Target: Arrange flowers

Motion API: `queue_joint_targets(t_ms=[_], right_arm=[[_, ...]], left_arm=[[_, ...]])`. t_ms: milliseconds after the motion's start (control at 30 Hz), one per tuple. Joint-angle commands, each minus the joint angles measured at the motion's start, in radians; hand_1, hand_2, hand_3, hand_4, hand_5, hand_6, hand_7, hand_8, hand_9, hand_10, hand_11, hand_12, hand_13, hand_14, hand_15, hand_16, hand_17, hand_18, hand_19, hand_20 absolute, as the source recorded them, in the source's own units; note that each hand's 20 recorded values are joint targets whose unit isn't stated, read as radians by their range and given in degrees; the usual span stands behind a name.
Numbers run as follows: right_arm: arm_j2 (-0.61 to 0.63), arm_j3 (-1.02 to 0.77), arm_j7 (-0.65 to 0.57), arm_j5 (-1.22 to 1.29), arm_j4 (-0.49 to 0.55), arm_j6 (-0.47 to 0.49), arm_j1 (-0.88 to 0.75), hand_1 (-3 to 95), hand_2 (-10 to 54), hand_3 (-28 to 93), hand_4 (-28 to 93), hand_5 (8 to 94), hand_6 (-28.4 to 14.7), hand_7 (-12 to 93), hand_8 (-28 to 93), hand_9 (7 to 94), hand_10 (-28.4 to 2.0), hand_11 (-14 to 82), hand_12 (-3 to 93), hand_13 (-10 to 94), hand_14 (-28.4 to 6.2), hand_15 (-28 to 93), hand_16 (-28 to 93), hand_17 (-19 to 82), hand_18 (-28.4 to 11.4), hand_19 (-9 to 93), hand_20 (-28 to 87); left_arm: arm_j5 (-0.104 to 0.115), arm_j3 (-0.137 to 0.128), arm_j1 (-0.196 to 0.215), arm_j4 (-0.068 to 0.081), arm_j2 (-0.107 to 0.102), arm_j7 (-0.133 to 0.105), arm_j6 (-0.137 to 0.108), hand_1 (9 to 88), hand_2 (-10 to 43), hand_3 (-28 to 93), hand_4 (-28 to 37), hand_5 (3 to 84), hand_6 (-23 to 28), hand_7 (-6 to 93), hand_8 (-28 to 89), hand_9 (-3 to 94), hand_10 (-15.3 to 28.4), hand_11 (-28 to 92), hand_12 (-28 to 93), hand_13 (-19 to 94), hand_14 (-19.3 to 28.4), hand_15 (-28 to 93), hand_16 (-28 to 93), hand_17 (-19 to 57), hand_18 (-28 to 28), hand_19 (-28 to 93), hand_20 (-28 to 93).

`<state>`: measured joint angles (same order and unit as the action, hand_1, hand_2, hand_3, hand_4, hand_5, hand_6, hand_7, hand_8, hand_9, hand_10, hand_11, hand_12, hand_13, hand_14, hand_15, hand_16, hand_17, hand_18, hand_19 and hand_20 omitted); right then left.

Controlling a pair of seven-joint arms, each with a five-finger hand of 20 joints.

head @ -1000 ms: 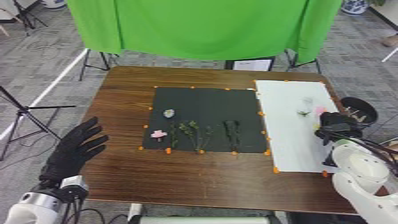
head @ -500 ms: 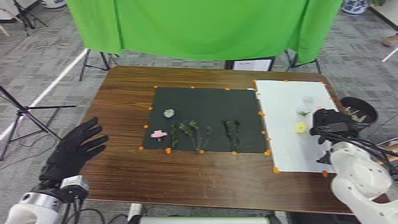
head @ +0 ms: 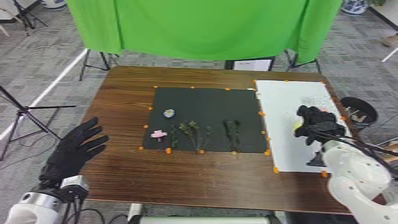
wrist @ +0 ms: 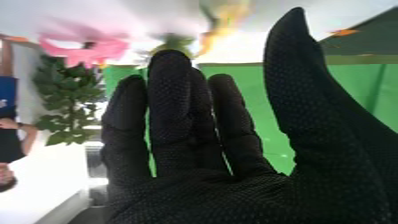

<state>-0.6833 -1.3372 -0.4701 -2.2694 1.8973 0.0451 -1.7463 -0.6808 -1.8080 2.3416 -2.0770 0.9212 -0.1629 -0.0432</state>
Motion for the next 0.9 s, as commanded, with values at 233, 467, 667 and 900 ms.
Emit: queue_joint_targets(t_ms=[233, 467, 667, 900], right_arm=[[-0.006, 0.070, -0.030, -0.101, -0.060, 0.092, 0.068, 30.2, -9.5, 93, -23, 30.2, -4.4, 52, -22, 35.0, -12.8, 43.0, 29.0, 50, -7.2, 72, 22, 17, -19.9, 73, 51], [-0.006, 0.105, -0.002, -0.111, -0.096, -0.028, 0.072, 34.0, -9.5, 93, -26, 38.3, -1.5, 53, -23, 40.7, -10.5, 44.7, 28.5, 55, -5.4, 63, 27, 19, -19.8, 73, 50], [-0.008, 0.111, 0.030, -0.103, -0.103, -0.097, 0.070, 47.8, -9.5, 85, -28, 64.1, 2.9, 55, 2, 81.1, -3.9, 25.1, 53.6, 76, -2.3, 57, 37, 28, -18.4, 77, 49], [-0.005, 0.113, 0.058, -0.098, -0.100, -0.186, 0.086, 51.9, -9.5, 82, -28, 70.7, 2.1, 52, -4, 85.9, -3.4, 24.1, 53.5, 80, -1.6, 59, 36, 31, -18.1, 78, 49]], left_arm=[[0.000, -0.001, 0.001, 0.000, 0.001, 0.013, 0.005, 27.3, -1.3, 71, -27.0, 26.3, 3.3, 21.9, -12, 21.3, 11.8, 23, 16, 19, 16.5, 35, 0, -9.7, 22.1, 40, 9], [0.003, 0.004, 0.001, 0.000, -0.001, 0.006, -0.002, 27.5, -1.2, 71, -27.0, 26.3, 3.3, 21.8, -12, 21.6, 11.9, 24, 16, 19, 16.5, 35, 0, -9.7, 22.1, 40, 9], [0.008, 0.004, 0.002, 0.001, -0.003, 0.009, -0.008, 27.5, -1.0, 71, -27.0, 26.3, 3.3, 21.9, -12, 21.8, 12.0, 24, 16, 19, 16.5, 35, -1, -9.7, 22.2, 40, 9], [0.007, 0.003, 0.001, -0.001, 0.002, 0.012, -0.008, 27.5, -0.8, 71, -27.0, 26.4, 3.3, 21.9, -12, 21.9, 12.1, 24, 15, 19, 16.4, 36, -1, -9.6, 22.2, 41, 9]])
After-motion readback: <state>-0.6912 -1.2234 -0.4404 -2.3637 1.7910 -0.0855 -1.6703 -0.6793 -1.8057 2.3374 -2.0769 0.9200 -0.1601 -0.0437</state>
